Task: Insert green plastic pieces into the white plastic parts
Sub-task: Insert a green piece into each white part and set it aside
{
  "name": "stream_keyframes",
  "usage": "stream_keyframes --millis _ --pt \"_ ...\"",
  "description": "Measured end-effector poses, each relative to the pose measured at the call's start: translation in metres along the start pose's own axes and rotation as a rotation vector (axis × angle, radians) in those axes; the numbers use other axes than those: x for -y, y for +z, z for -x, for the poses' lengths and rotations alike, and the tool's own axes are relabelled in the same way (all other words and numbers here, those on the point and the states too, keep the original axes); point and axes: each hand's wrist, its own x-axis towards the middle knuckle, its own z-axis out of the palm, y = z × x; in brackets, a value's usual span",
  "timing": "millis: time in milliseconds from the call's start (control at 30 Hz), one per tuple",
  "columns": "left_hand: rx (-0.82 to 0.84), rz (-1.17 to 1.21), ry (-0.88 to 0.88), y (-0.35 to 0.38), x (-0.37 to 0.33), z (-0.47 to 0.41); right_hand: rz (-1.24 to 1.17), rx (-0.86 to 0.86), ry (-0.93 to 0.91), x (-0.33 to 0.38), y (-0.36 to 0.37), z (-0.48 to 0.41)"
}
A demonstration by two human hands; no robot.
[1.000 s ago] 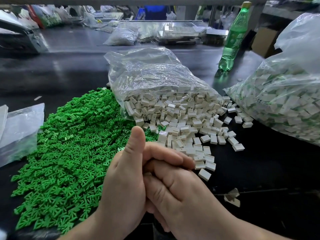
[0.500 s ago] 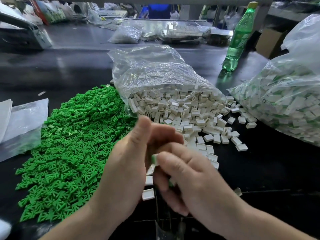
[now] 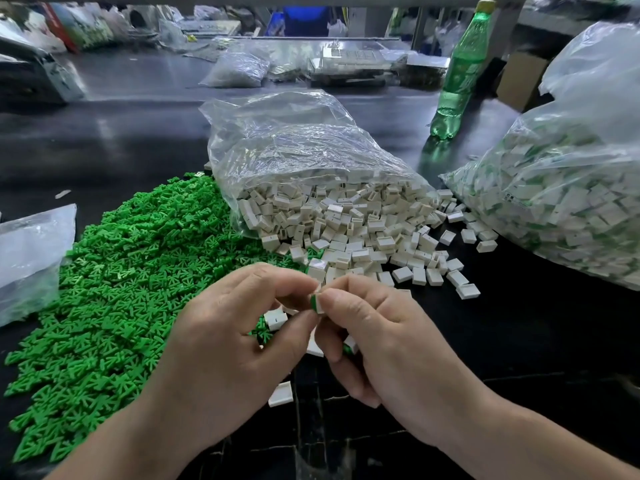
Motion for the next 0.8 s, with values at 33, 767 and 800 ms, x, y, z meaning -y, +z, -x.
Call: stream_keyframes --millis 33,767,800 --pt "0.004 -0.021 0.01 0.0002 -0.0001 0.0 0.02 -0.007 -0.002 -0.0001 0.0002 0.0001" --pt "-0.024 -0.369 0.053 0.0047 -0.0028 -0.0003 0.061 -0.083 0.032 -0.0025 0.0069 0.0009" --pt "-0.006 -0.328 -0.026 0.0043 -0.0059 -0.0006 0.061 -0.09 0.017 -0.0025 0.0076 0.0015"
